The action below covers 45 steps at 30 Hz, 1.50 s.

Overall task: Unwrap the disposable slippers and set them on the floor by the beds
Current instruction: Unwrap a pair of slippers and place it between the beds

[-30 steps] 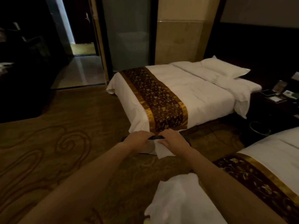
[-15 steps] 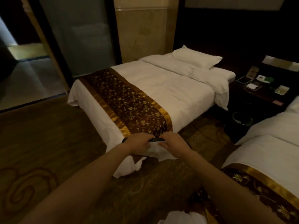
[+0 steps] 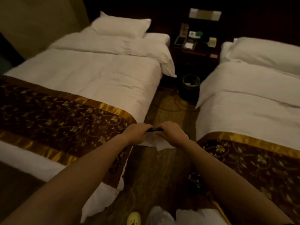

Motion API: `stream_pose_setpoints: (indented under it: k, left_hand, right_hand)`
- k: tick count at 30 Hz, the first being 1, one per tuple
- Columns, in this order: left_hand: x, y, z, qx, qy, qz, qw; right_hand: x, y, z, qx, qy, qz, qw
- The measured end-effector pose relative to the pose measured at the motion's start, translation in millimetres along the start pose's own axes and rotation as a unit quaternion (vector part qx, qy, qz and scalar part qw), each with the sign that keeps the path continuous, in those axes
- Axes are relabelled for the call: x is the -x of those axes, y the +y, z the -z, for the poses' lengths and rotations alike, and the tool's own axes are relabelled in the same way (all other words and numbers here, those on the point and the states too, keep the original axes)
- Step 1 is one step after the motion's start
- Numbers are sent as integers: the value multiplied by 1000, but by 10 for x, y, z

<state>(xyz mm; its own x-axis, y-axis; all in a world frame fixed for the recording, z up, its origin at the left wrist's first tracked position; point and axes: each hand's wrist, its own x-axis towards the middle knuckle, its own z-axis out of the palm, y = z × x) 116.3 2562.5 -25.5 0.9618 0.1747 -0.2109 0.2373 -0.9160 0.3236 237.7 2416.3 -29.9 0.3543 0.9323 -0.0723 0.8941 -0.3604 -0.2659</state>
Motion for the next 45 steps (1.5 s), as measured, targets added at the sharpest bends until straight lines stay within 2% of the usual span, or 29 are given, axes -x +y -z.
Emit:
stream_pose_setpoints:
  k: [6,14,20,22,24,26,29,31,33,34,35,38,40,45]
  left_hand:
    - [-1048,-19,-108,0,-63,-82,995]
    - [-2730,-82,-382,11,-115,-123,986]
    - [-3730,-365,-1007,49,-170,-93,980]
    - [-4075,-537,-1405,67,-182,-61,979]
    - [-4452,-744,-1917,117,-186,-2,976]
    - [-4833,-967,-2584,184,-186,66,963]
    - [-5161,-1178,-3396,319,-168,192,913]
    - [-5417,-1329,-4046,430,-151,271,848]
    - [-5616,-1430,-4621,547,-154,327,755]
    - [-5707,-1471,-4857,582,-158,337,723]
    - [-5793,-1508,-5062,601,-163,340,705]
    - [-6034,-1629,-5484,634,-183,334,673]
    - [-6154,-1719,-5633,642,-193,331,665]
    - [-6193,-1939,-5863,599,-200,328,702]
  right_hand:
    - [-229,723,-95,-31,0,-78,996]
    - [-945,2063,-349,-70,-24,-153,986]
    - [-1495,2918,-1021,-101,-46,-190,975]
    - [-1686,3193,-1413,-78,-28,-217,973]
    - [-1864,3472,-1914,-62,24,-266,962]
    - [-2011,3716,-2572,-83,84,-331,936]
    - [-2086,3872,-3434,-148,106,-445,877]
    - [-2187,4043,-4106,-255,81,-506,820]
    - [-2285,4248,-4682,-405,68,-537,737]
    - [-2324,4362,-4926,-457,66,-538,705]
    - [-2353,4480,-5140,-483,61,-538,688]
    - [-2402,4838,-5634,-503,79,-530,678]
    - [-2420,5042,-5856,-522,107,-516,671]
    - [-2491,5577,-6105,-529,174,-506,659]
